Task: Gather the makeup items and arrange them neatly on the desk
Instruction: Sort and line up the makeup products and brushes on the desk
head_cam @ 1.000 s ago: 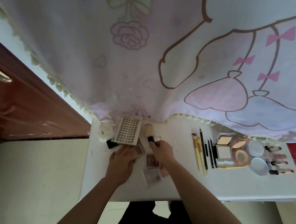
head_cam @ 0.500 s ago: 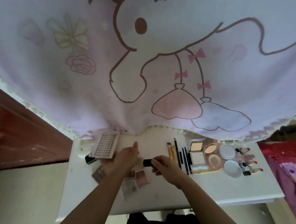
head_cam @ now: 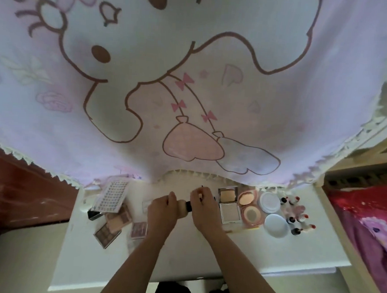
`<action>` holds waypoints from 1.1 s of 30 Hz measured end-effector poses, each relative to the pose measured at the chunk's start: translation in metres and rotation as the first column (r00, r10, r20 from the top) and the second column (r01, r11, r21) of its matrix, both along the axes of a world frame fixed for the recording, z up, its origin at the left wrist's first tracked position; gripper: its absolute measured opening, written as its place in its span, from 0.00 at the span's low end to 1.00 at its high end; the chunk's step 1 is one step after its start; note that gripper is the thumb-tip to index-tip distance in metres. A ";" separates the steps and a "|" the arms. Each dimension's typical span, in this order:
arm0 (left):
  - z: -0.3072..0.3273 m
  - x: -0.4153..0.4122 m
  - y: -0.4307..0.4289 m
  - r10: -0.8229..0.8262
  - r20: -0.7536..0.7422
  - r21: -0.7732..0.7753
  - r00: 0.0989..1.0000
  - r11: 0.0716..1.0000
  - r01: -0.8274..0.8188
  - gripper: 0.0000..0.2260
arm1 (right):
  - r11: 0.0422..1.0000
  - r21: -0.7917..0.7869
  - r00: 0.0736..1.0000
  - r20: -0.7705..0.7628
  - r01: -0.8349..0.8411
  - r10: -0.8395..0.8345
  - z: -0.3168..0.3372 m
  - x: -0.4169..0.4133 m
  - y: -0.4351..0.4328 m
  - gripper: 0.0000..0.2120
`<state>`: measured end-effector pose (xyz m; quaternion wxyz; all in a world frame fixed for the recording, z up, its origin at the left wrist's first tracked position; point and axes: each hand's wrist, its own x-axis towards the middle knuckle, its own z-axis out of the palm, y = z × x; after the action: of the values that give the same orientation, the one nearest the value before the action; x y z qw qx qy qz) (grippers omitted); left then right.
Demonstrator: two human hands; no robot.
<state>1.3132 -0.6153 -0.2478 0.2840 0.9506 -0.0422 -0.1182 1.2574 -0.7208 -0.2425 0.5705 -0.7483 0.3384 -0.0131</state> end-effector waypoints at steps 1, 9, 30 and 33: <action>0.005 -0.002 -0.004 0.042 0.002 -0.030 0.999 0.999 -0.042 0.19 | 0.999 -0.034 1.000 0.016 0.003 -0.003 0.004 -0.001 -0.004 0.08; 0.024 -0.007 -0.011 0.149 -0.142 -0.312 0.979 0.932 -0.187 0.18 | 0.965 -0.257 0.997 0.046 -0.047 0.061 0.026 -0.010 -0.009 0.08; -0.022 0.090 0.149 0.191 -0.544 -0.395 0.817 0.801 -0.450 0.09 | 0.683 -0.478 0.827 0.215 0.553 -0.520 0.100 -0.002 0.007 0.10; -0.050 0.111 0.207 0.286 -0.507 -0.312 0.813 0.818 -0.483 0.11 | 0.577 -0.397 0.700 0.438 0.714 -0.564 0.135 -0.011 -0.021 0.10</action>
<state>1.4244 -0.4085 -0.2982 0.5052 0.8008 0.1961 -0.2551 1.2467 -0.7416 -0.1078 0.3305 -0.6925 0.4900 -0.4137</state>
